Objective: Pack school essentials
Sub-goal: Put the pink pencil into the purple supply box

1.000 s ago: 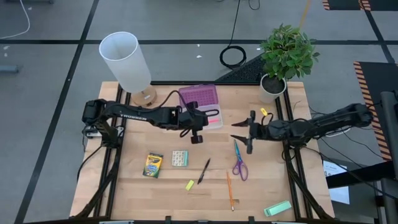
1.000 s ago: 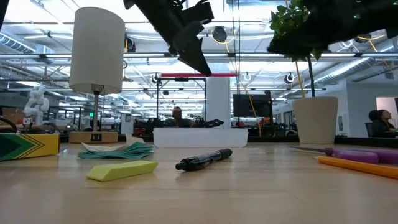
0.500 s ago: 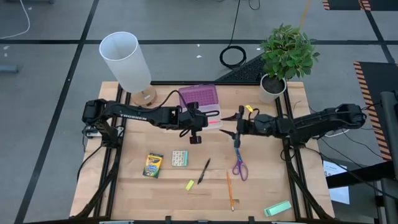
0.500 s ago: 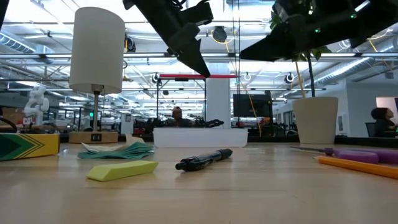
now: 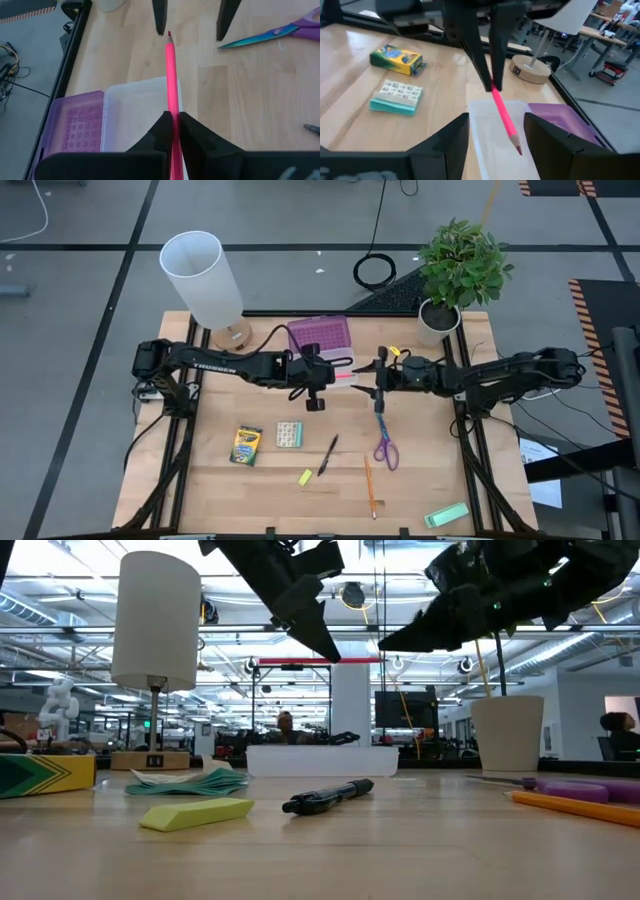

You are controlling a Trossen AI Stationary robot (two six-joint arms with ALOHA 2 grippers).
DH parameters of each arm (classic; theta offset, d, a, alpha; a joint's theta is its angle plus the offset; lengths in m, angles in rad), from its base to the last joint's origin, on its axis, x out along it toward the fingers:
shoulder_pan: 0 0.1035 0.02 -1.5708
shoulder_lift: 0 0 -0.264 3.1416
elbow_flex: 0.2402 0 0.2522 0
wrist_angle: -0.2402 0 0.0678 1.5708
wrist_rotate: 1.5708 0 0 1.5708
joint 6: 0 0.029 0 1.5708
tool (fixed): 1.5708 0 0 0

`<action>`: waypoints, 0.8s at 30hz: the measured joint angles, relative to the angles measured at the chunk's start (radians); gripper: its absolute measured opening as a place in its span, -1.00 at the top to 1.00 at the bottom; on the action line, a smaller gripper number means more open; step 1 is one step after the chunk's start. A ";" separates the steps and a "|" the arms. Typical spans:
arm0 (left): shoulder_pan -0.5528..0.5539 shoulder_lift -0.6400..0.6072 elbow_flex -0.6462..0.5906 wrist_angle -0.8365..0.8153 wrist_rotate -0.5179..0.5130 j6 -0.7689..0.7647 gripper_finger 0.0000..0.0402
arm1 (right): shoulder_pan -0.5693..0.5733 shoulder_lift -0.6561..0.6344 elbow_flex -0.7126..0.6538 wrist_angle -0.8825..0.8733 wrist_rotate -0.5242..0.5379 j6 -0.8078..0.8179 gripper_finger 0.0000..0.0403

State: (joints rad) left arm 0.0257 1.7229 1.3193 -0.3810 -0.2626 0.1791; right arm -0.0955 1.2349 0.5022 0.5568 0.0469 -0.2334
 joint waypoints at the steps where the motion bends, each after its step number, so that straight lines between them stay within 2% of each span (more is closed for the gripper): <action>1: 0.000 0.000 0.000 0.001 0.000 0.002 0.87 | -0.002 0.005 0.000 0.000 0.000 -0.005 0.11; 13: -0.004 0.000 0.000 0.037 0.002 0.036 0.87 | -0.003 0.045 0.000 0.049 -0.001 -0.067 0.25; 20: -0.004 0.000 0.000 0.036 0.006 0.036 0.87 | -0.004 0.045 0.000 0.057 -0.012 -0.077 0.47; 24: -0.004 0.000 0.000 0.038 0.044 0.037 0.87 | -0.004 0.045 0.000 0.065 -0.027 -0.078 0.63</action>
State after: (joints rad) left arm 0.0219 1.7229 1.3193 -0.3428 -0.2190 0.2163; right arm -0.0998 1.2800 0.5022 0.6215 0.0200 -0.3115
